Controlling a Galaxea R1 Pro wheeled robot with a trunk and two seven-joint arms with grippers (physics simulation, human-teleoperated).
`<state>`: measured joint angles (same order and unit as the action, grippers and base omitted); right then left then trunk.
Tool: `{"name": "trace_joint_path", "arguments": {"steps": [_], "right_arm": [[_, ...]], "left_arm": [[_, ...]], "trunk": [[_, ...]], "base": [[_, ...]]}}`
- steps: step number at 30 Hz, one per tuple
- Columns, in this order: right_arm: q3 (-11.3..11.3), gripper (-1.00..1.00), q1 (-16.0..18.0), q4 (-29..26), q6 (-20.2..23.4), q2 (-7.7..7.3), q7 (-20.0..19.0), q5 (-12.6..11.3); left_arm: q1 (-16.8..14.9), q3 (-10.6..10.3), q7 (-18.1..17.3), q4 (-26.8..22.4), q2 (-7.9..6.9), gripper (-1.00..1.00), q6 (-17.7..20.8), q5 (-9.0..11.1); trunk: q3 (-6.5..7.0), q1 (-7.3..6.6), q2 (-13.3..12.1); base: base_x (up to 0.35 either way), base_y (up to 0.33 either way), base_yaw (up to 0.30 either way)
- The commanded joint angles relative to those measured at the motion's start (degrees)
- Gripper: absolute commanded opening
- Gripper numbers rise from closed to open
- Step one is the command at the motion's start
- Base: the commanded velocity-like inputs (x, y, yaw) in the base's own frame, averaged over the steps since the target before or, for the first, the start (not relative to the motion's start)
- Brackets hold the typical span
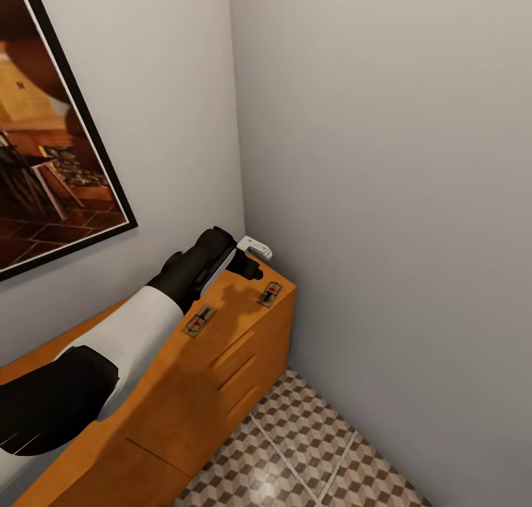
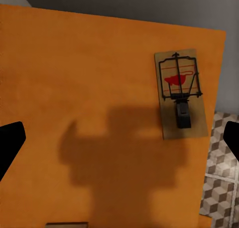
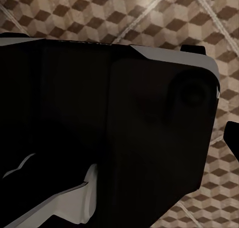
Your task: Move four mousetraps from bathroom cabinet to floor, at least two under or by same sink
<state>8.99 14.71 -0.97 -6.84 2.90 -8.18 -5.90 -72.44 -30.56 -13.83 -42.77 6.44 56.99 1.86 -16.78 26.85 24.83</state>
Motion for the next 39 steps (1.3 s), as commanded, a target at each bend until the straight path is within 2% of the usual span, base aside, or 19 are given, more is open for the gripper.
{"name": "trace_joint_path", "arguments": {"steps": [1,9,21,39], "right_arm": [[0.4,1.0,0.1,0.1,-0.2,0.0,-0.2,-0.6],[0.4,1.0,0.1,0.1,-0.3,0.0,-0.2,-0.6],[0.5,1.0,0.1,0.1,-0.3,0.0,-0.2,-0.6],[0.4,1.0,0.1,0.1,-0.3,0.01,-0.2,-0.6]], "left_arm": [[-0.1,-0.1,0.0,0.0,-0.02,1.0,0.2,0.2],[-0.1,-0.1,0.0,0.0,-0.02,1.0,0.2,0.2],[-0.1,-0.2,0.0,0.1,0.1,1.0,0.2,0.2],[0.0,-0.2,0.0,0.1,0.14,1.0,0.2,0.3]], "trunk": [[-0.1,0.03,0.1],[-0.1,0.03,0.1],[-0.1,0.03,0.1],[-0.1,0.03,0.1]], "base": [[0.0,0.0,0.0],[0.009,0.0,0.0],[0.146,0.0,0.0],[0.01,0.0,0.0]]}}
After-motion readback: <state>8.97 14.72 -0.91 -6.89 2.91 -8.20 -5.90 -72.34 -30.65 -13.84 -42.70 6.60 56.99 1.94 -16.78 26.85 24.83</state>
